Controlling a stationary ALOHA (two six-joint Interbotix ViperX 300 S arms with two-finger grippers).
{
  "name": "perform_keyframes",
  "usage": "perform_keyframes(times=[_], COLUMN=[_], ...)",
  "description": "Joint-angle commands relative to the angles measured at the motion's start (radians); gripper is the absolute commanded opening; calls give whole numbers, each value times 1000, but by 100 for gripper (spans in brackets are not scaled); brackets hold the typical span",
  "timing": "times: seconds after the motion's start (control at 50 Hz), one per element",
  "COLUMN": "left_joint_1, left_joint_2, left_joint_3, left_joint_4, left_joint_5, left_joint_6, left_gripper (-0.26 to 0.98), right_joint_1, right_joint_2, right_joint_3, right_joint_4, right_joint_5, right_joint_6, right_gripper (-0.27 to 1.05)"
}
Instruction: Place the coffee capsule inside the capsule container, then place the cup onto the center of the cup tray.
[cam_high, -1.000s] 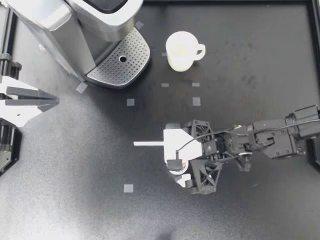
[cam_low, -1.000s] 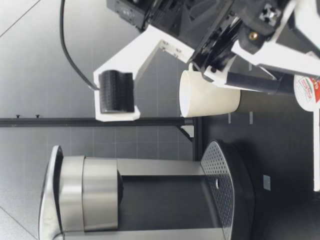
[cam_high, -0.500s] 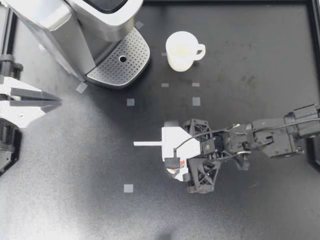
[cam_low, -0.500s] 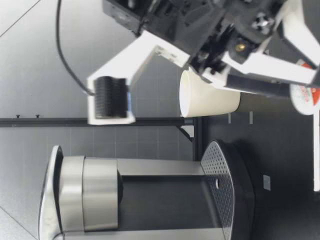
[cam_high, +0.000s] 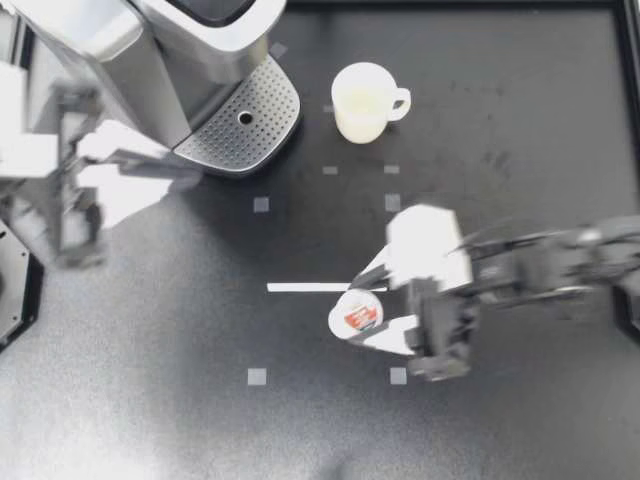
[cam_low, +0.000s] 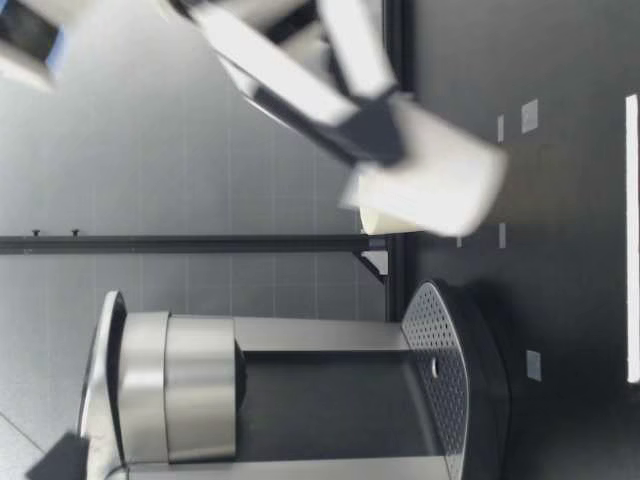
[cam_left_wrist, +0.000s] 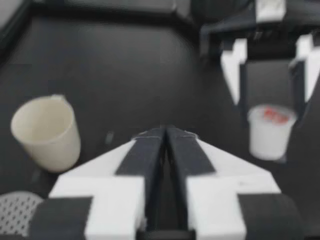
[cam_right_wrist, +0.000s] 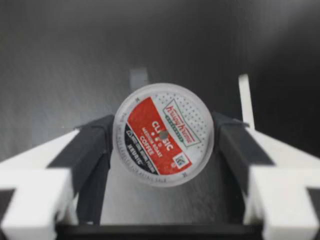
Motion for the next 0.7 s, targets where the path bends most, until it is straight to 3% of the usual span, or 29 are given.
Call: perform_keyframes(times=[0.0, 0.16, 0.38, 0.54, 0.68], left_joint_1=[15, 29, 29, -40, -140], left_joint_2=[41, 152, 336, 443, 529], left_joint_3=[-100, -256, -518, -680, -733], left_joint_4=[3, 29, 146, 365, 653], left_joint_5=[94, 295, 657, 900, 1045], left_joint_6=[2, -2, -43, -140, -255], left_gripper=[15, 15, 15, 15, 15], right_joint_1=[-6, -5, -5, -5, -6], right_joint_2=[-52, -55, 3, 6, -20], right_joint_3=[41, 123, 126, 135, 152], right_joint_4=[0, -2, -2, -2, -2], right_joint_5=[-110, -264, -258, -222, -195], right_joint_6=[8, 18, 14, 8, 17], right_gripper=[56, 56, 56, 56, 56])
